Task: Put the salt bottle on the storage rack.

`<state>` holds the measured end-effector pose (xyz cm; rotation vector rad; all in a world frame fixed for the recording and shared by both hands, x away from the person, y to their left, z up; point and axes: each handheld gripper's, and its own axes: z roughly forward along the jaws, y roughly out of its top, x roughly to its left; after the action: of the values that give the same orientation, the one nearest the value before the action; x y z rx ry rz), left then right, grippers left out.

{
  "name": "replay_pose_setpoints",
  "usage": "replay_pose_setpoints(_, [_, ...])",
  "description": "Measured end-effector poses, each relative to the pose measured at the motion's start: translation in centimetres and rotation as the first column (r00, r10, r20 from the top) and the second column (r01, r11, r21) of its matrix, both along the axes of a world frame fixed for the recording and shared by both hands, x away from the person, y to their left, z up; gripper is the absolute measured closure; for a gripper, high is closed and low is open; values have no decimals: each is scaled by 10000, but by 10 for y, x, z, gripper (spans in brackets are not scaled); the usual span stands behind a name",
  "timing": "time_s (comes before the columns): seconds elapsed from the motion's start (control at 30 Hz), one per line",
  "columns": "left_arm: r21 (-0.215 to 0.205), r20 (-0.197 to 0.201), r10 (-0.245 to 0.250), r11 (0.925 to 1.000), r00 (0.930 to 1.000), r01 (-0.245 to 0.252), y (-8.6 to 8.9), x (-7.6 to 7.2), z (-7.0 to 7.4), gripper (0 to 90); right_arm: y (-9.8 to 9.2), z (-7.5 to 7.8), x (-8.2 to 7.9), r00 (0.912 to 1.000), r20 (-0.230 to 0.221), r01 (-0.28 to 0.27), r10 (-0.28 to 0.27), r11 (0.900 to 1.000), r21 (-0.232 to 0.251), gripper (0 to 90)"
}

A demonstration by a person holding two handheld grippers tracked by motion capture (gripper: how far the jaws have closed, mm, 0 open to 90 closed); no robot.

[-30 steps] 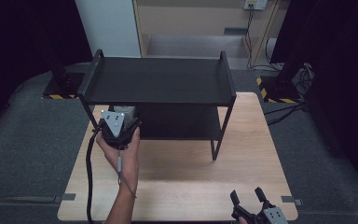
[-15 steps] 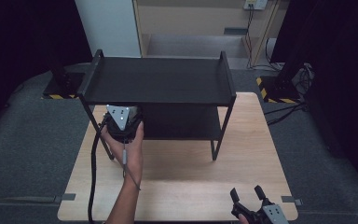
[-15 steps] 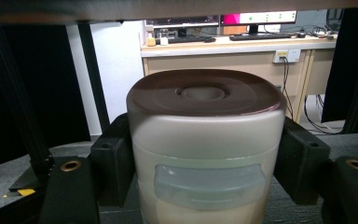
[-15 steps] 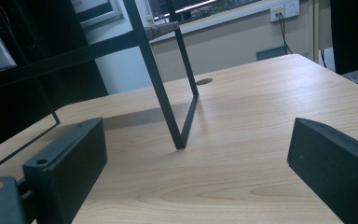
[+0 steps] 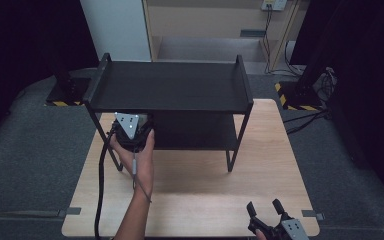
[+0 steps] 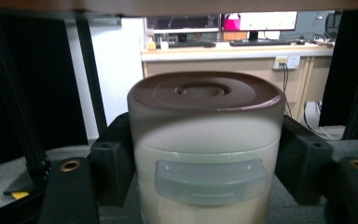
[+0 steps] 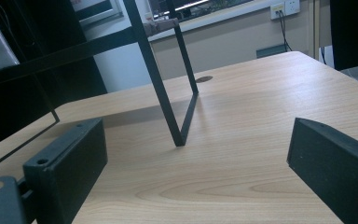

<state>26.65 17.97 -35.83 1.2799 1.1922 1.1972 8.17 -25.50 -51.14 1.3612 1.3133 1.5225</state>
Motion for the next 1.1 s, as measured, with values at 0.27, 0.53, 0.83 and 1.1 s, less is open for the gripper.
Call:
replay_pose_setpoints(0.27, [190, 298, 130, 9997, 9995, -135, 0, -12, -3, 100, 3, 1, 1, 9999, -8, -121, 121, 9999, -2, 44])
replay_pose_setpoints(0.53, [93, 668, -194, 9998, 9976, 189, 3, -37, -13, 66, 7, 3, 1, 9997, 59, -218, 218, 9997, -63, 42])
replay_pose_setpoints(0.83, [-38, 984, -432, 9990, 9942, 438, 7, -71, -30, 59, 12, 2, -2, 9995, 34, -304, 305, 9995, -124, 42])
replay_pose_setpoints(1.1, [-361, 799, -892, 9951, 9928, 923, 20, -108, -58, 59, 15, 3, -6, 9995, 101, -282, 284, 9995, -152, 41])
